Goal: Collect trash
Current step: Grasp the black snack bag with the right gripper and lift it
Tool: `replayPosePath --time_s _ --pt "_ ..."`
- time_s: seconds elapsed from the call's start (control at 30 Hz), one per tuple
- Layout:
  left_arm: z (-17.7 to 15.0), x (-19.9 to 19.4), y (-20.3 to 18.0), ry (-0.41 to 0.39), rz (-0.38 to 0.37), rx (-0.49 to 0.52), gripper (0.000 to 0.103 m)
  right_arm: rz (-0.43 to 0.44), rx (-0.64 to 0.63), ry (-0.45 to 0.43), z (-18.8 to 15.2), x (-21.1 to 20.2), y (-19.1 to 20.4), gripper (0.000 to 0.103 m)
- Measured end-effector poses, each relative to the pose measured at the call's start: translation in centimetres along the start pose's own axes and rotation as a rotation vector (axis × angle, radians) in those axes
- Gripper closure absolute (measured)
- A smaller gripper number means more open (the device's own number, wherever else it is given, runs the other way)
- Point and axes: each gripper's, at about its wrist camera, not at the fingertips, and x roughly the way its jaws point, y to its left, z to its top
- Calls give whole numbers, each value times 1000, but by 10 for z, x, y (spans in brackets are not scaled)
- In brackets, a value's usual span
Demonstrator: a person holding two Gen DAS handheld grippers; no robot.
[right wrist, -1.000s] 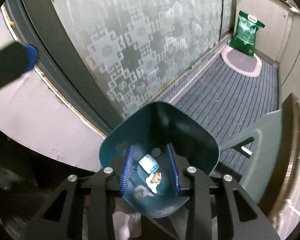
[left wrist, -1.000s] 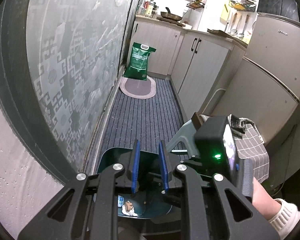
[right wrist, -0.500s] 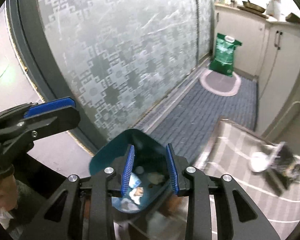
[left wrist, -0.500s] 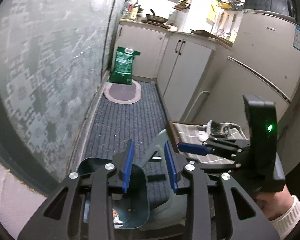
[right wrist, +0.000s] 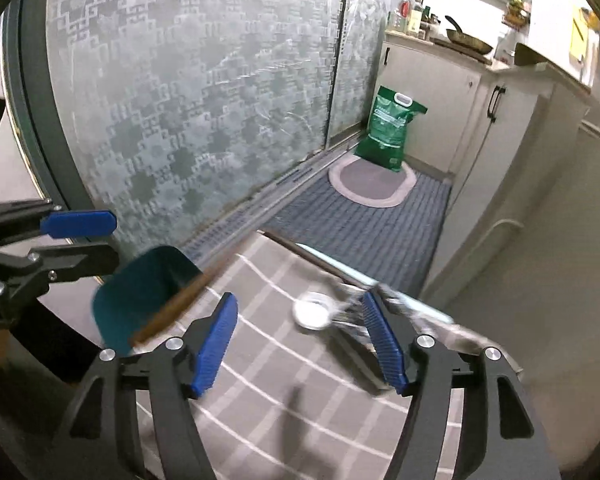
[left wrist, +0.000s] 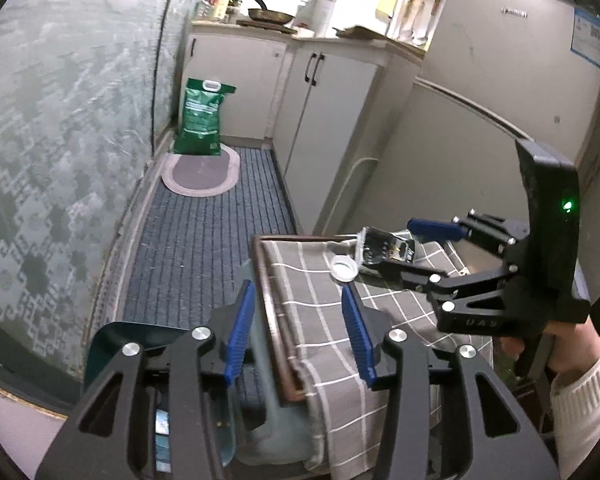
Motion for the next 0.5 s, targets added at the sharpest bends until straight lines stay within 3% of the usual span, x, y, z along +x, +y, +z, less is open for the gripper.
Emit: replayPosePath --time_s 0.33,0.5 --pt "-1 43 -29 67 -6 30 56 -6 -128 90 -23 29 -29 35" --pt "-2 60 -32 97 -15 28 56 -28 -154 71 -27 41 -39 30"
